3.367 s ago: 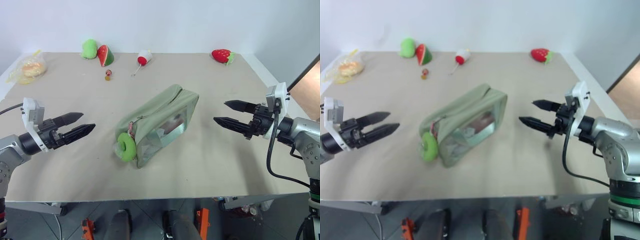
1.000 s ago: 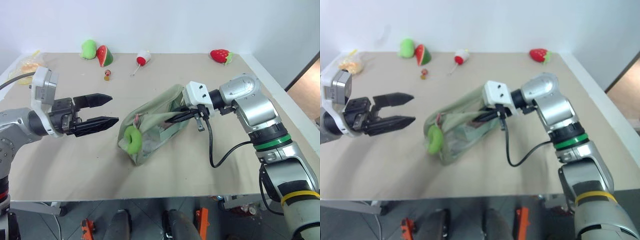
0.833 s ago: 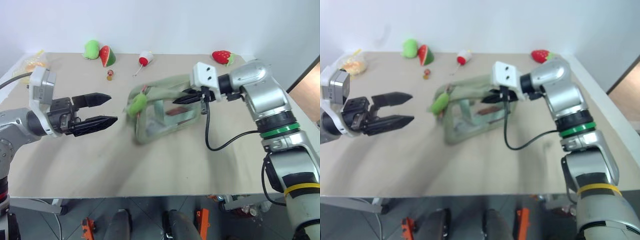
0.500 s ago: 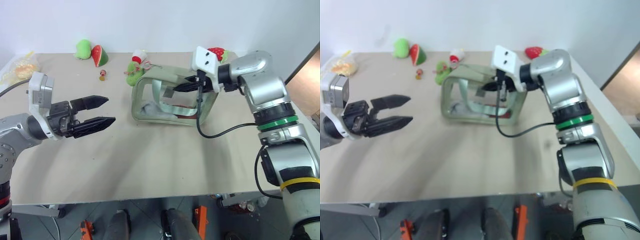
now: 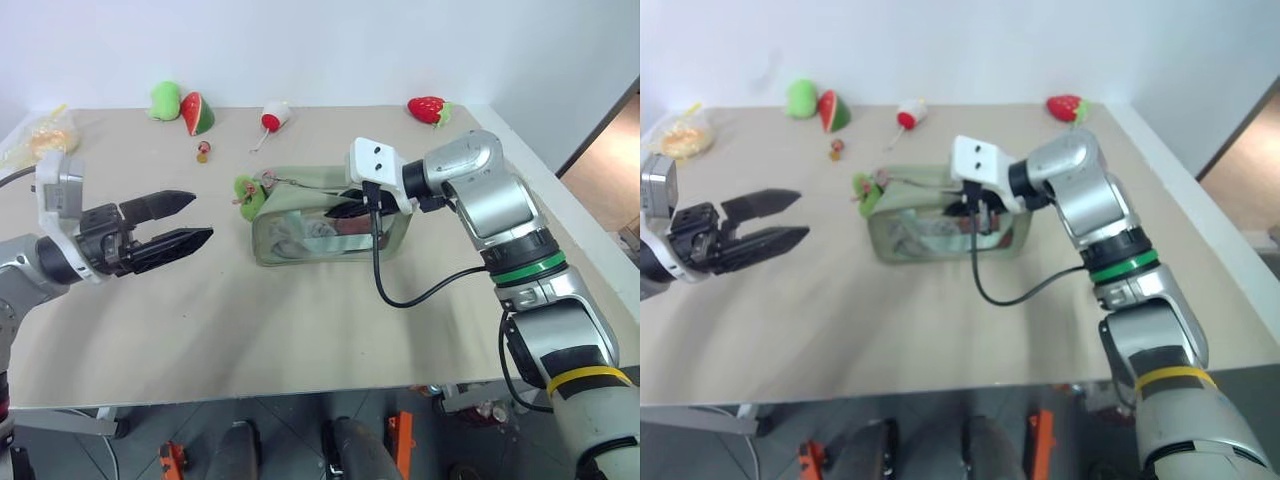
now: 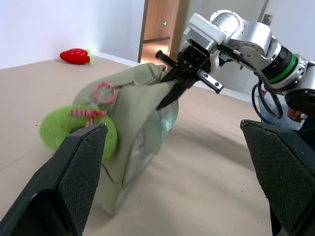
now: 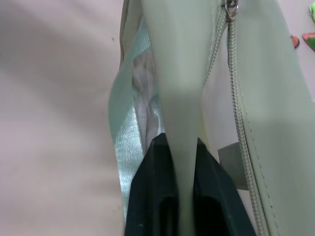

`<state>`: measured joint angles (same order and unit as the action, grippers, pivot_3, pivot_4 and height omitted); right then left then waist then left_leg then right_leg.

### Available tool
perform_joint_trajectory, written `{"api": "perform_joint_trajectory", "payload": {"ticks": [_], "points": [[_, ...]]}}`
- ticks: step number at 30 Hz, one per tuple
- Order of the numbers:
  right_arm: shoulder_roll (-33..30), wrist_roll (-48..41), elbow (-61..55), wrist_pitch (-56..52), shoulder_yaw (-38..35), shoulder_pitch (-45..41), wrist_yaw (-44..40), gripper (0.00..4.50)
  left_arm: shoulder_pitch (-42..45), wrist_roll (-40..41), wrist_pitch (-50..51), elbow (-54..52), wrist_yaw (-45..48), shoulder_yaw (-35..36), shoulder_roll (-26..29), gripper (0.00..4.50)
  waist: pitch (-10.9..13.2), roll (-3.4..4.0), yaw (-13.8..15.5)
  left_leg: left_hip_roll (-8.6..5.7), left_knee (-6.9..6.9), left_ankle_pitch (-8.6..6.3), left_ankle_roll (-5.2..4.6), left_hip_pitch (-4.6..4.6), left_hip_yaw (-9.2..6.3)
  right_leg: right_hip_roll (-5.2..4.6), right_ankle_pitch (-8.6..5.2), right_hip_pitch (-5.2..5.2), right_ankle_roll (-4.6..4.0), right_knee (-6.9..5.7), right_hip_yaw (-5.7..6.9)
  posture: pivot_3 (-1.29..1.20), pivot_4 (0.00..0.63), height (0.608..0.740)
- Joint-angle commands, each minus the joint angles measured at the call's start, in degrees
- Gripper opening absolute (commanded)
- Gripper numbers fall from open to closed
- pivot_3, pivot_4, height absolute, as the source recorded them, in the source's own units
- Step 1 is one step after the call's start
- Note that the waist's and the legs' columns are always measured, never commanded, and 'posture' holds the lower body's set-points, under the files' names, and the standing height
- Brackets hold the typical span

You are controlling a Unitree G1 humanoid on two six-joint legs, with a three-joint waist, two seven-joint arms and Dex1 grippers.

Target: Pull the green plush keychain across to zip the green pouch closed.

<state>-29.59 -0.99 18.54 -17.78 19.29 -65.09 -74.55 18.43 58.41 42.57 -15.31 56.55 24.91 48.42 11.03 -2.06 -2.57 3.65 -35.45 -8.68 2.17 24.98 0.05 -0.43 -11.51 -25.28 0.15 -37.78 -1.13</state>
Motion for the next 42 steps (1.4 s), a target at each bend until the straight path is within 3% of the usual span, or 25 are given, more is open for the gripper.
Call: {"api": "perform_joint_trajectory", "payload": {"ticks": [1,9,18,27,38,42], "points": [[1.6,-2.0,0.4,-0.6,-2.5,-1.5,1.1,1.66,-0.3,0.2,-0.4,-0.8,-0.3,1.9,1.0,4.50,0.0,0.00,0.0,0.01,0.00,0.00,0.00,-0.01,-0.01,0.02,0.00,-0.01,0.01,-0.05,0.00,0.00,0.150,0.740],[3.5,-4.3,8.1,-4.6,-7.2,-7.0,5.1,4.46,-1.5,-2.7,-0.7,-0.2,0.6,-0.9,1.4,4.50,0.0,0.00,0.0,0.01,-0.01,0.00,0.00,-0.04,-0.02,0.03,-0.06,-0.03,-0.11,-0.17,-0.01,0.00,0.150,0.740],[-2.9,-14.9,6.6,-7.2,-17.5,-9.6,-1.4,4.46,-0.8,-6.7,-1.6,2.9,1.7,-5.1,-0.4,4.50,0.0,0.00,0.3,0.00,0.04,0.00,0.00,0.04,-0.03,0.02,-0.13,-0.06,-0.01,-0.18,0.00,0.00,0.150,0.740],[-5.5,-16.8,-4.7,-9.4,-18.0,-0.9,1.0,4.46,3.5,-8.8,-2.5,7.1,2.8,-8.9,-2.4,4.50,0.0,0.02,0.0,0.01,0.03,0.00,0.00,-0.02,-0.02,0.03,-0.12,-0.06,-0.06,-0.23,-0.02,0.00,0.150,0.740],[-7.4,-18.7,-10.1,-13.0,-18.6,1.8,3.3,4.46,5.8,-9.9,-2.4,10.2,4.1,-8.9,-2.6,4.50,0.0,0.02,0.0,0.00,0.03,0.00,0.00,0.02,-0.04,0.03,-0.13,-0.09,0.00,-0.27,-0.02,0.00,0.150,0.740],[-11.1,-18.1,-11.7,-12.5,-17.7,4.3,1.4,4.46,5.3,-9.7,-2.2,9.5,3.8,-8.6,-2.8,4.50,0.0,0.02,0.0,0.00,0.04,0.00,0.00,0.01,-0.04,0.04,-0.16,-0.09,-0.03,-0.27,-0.01,0.00,0.150,0.740]]}}
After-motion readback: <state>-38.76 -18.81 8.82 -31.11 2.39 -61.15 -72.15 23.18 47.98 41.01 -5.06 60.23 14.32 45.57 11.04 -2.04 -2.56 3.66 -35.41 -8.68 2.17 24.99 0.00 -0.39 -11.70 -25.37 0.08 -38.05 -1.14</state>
